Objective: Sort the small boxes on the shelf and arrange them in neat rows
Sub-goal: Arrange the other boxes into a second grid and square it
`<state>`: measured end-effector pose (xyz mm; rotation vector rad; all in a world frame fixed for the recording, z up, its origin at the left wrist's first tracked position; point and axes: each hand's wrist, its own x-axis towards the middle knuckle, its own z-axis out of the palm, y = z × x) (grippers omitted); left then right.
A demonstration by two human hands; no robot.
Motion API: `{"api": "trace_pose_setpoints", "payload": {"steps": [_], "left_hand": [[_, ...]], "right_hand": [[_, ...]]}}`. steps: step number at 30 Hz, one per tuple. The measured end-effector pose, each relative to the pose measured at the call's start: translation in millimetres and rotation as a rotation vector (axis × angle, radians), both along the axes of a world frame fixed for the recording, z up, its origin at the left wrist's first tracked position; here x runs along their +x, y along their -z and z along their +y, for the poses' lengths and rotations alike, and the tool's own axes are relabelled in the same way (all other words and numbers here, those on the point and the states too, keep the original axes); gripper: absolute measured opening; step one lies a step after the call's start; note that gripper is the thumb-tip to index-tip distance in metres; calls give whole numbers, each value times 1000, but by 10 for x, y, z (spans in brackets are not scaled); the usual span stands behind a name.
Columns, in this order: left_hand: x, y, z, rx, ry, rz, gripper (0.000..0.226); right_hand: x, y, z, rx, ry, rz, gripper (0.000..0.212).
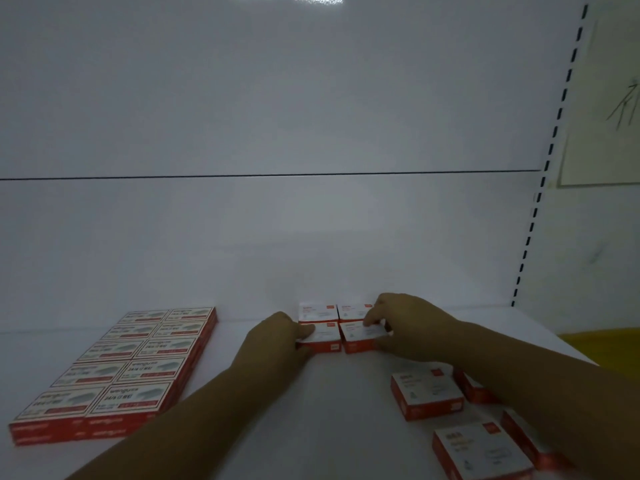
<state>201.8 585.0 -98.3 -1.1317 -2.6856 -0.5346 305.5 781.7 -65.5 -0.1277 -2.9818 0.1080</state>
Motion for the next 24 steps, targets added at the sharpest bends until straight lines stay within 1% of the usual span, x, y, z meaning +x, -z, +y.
{"api": "trace_pose_setpoints", "payload": {"steps": [8, 15, 21, 24], "left_hand": [[-67, 121, 80, 35, -46, 81, 47], [-71, 157, 86, 90, -55, 82, 46], [-62, 149, 88, 118, -71, 27, 46], [-71, 146, 78, 155, -58, -16, 56]], "right_hand": [[7, 72, -19, -45, 58, 63, 38], [-9, 60, -25, -33, 103, 43, 40], [-25, 75, -41, -29, 131, 49, 40], [-25, 54, -44, -28, 125, 28, 42]]}}
